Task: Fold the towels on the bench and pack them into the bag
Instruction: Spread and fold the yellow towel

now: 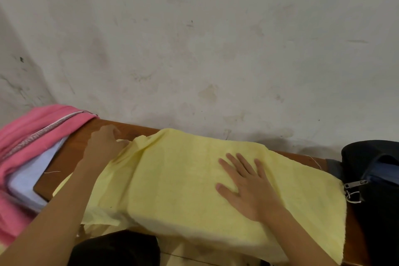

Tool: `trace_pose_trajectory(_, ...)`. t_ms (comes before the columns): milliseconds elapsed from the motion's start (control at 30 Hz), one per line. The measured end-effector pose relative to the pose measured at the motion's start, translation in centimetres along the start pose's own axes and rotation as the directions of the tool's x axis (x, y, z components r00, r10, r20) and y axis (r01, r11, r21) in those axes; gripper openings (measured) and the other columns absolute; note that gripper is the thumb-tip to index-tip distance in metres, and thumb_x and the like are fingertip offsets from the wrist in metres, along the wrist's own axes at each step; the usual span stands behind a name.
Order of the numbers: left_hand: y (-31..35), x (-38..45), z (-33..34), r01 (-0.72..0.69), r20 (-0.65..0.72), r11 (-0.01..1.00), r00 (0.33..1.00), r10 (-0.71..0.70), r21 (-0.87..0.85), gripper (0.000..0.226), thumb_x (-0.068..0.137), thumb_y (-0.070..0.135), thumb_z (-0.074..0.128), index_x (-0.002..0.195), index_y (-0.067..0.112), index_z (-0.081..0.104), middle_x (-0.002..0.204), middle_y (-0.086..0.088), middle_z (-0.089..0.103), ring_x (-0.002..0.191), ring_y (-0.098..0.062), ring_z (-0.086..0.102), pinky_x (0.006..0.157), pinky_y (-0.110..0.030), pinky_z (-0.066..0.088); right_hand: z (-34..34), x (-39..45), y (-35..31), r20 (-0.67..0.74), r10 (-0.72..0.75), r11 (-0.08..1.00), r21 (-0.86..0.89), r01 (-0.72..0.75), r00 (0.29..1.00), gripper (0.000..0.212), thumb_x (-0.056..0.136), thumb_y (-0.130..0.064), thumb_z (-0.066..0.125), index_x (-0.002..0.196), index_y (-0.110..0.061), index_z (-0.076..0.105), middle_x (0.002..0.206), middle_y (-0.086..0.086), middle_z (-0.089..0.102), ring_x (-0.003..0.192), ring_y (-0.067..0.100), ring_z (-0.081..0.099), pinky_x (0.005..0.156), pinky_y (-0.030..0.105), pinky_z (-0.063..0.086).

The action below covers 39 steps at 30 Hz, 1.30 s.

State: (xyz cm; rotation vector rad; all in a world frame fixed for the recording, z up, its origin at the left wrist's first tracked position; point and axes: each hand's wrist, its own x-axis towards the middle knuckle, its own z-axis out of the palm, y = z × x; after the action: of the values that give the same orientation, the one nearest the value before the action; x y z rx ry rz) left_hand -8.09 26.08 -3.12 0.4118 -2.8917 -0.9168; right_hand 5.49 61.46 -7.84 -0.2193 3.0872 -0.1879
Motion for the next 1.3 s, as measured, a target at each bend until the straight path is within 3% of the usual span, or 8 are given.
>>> trace_pose_trajectory(200,0.6,0.5,-0.8,0.110,0.268,0.969,0.962,-0.048,-0.221,0.054,0.081,0.005,0.078,0.129,0.023,0.060,0.125,-0.013,0.059,0.091,-0.027,0.058,0.073,-0.035,0.049,0.0,0.1,0.0,0.007,0.009,1.000,-0.020,-0.009,1.000,0.089,0.078,-0.082,-0.010,0.156,-0.043,0.000,0.165,-0.016,-0.006,0.151,0.008,-0.015,0.121,0.049,-0.010)
trace_pose_trajectory(267,0.3,1.1,-1.4,0.137,0.350,0.956,0.936,-0.038,-0.261,0.054,0.084,-0.002,0.071,0.131,0.024,0.061,0.130,-0.014,0.057,0.111,-0.029,0.056,0.094,-0.041,0.048,0.0,0.1,0.0,0.024,0.013,0.999,-0.037,-0.012,1.000,0.085,0.080,-0.081,-0.006,0.156,-0.044,-0.003,0.164,-0.018,-0.009,0.150,0.007,-0.017,0.121,0.048,-0.010)
trace_pose_trajectory(400,0.2,2.0,-2.3,-0.023,0.218,0.928,0.970,0.112,-0.373,0.053,0.088,-0.009,0.061,0.132,0.019,0.060,0.143,-0.012,0.050,0.124,-0.026,0.052,0.106,-0.040,0.042,0.0,0.1,0.0,0.021,0.014,1.000,-0.027,-0.013,1.000,0.084,0.081,-0.081,-0.006,0.156,-0.044,-0.002,0.165,-0.018,-0.008,0.151,0.007,-0.016,0.122,0.048,-0.010)
trace_pose_trajectory(533,-0.4,2.4,-2.2,-0.268,0.024,0.963,0.963,0.268,0.038,0.077,0.088,0.006,0.068,0.153,0.021,0.030,0.163,-0.008,0.012,0.143,-0.036,0.030,0.111,-0.046,0.028,0.0,0.0,0.1,0.022,0.004,1.000,-0.031,-0.003,1.000,0.090,0.075,-0.083,-0.016,0.156,-0.044,-0.003,0.165,-0.017,-0.009,0.151,0.007,-0.016,0.122,0.048,-0.009)
trace_pose_trajectory(633,-1.1,0.5,-0.6,-0.167,-0.015,0.901,0.982,0.188,0.400,0.078,0.090,0.044,0.065,0.155,0.032,0.024,0.165,-0.009,0.002,0.141,-0.043,0.025,0.108,-0.057,0.027,-0.1,0.2,-0.1,0.021,0.006,1.000,-0.030,-0.005,1.000,0.090,0.076,-0.083,-0.015,0.156,-0.044,-0.004,0.164,-0.018,-0.009,0.150,0.006,-0.017,0.122,0.047,-0.010)
trace_pose_trajectory(767,-0.3,-2.6,2.6,-0.098,0.166,0.867,0.986,0.018,0.489,0.088,0.089,0.075,0.035,0.156,0.023,0.011,0.163,-0.012,0.006,0.146,-0.037,0.018,0.111,-0.056,0.025,-0.2,0.3,-0.2,0.045,0.018,0.999,-0.051,-0.016,0.999,0.083,0.079,-0.080,-0.008,0.155,-0.045,-0.008,0.164,-0.018,-0.012,0.150,0.007,-0.017,0.122,0.048,-0.010)
trace_pose_trajectory(867,-0.2,-3.0,4.0,-0.103,0.330,0.867,0.941,-0.074,0.487,0.098,0.080,0.088,0.017,0.155,0.030,-0.009,0.163,-0.014,-0.016,0.149,-0.037,-0.011,0.116,-0.061,0.002,-0.1,0.5,0.0,0.041,0.007,0.998,-0.055,-0.005,0.999,0.085,0.078,-0.082,-0.012,0.155,-0.045,-0.008,0.164,-0.018,-0.012,0.151,0.008,-0.016,0.121,0.049,-0.010)
trace_pose_trajectory(1300,4.1,-5.2,6.2,-0.242,0.293,0.885,0.948,0.127,0.399,0.077,0.096,0.068,0.016,0.157,0.028,-0.007,0.162,-0.006,-0.023,0.150,-0.028,-0.019,0.117,-0.060,-0.008,-0.1,2.2,-3.6,0.039,0.035,0.999,0.009,-0.035,0.999,0.081,0.085,-0.079,-0.002,0.156,-0.041,-0.005,0.162,-0.018,-0.014,0.151,0.011,-0.016,0.120,0.054,-0.012)
